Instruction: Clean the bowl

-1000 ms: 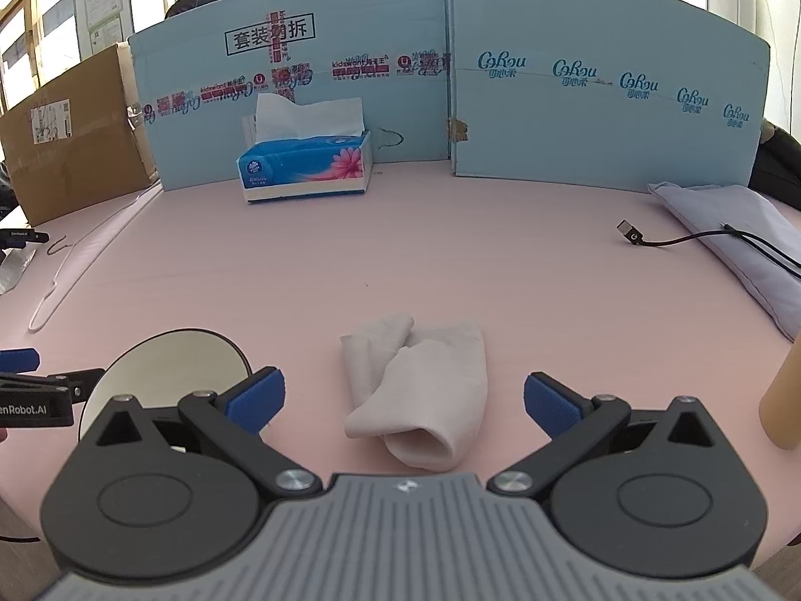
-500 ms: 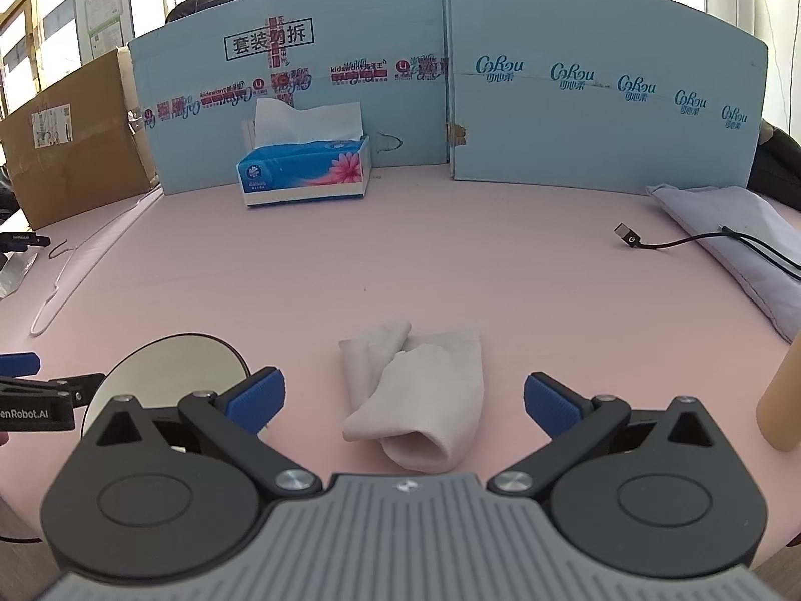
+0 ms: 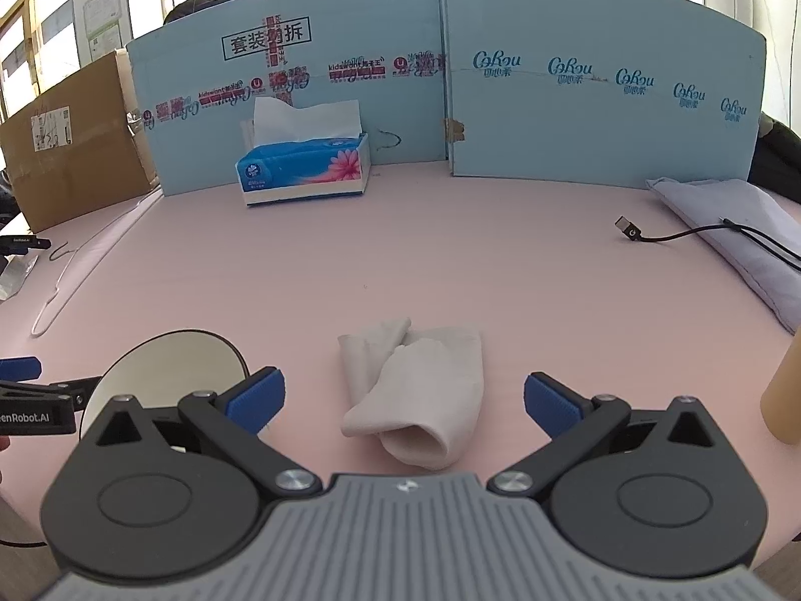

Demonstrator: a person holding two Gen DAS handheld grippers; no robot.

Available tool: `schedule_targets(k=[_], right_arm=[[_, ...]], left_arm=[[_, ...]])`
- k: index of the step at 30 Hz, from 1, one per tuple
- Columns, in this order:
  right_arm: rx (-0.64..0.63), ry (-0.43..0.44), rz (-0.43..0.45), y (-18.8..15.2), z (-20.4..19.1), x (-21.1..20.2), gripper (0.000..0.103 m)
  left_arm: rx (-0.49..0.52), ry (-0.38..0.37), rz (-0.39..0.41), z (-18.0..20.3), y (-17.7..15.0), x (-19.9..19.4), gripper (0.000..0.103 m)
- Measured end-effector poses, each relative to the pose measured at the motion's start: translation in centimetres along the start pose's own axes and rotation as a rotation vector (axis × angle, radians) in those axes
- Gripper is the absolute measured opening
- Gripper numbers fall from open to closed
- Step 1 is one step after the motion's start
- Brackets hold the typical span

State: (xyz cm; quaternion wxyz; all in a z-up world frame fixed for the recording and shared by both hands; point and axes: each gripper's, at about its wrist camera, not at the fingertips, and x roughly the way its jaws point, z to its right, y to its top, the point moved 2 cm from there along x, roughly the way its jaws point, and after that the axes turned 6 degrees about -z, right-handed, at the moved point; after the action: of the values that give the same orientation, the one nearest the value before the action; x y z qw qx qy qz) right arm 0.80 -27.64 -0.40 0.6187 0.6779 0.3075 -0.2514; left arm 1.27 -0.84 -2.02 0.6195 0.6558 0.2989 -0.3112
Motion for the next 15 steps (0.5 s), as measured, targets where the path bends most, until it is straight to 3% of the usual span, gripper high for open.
schedule_targets(k=[15], right_arm=[[0.0,0.004,0.004,-0.13,-0.03,-0.21,0.103]], left_arm=[[-0.004,0.0,0.003,-0.12,-0.22,-0.12,0.103]])
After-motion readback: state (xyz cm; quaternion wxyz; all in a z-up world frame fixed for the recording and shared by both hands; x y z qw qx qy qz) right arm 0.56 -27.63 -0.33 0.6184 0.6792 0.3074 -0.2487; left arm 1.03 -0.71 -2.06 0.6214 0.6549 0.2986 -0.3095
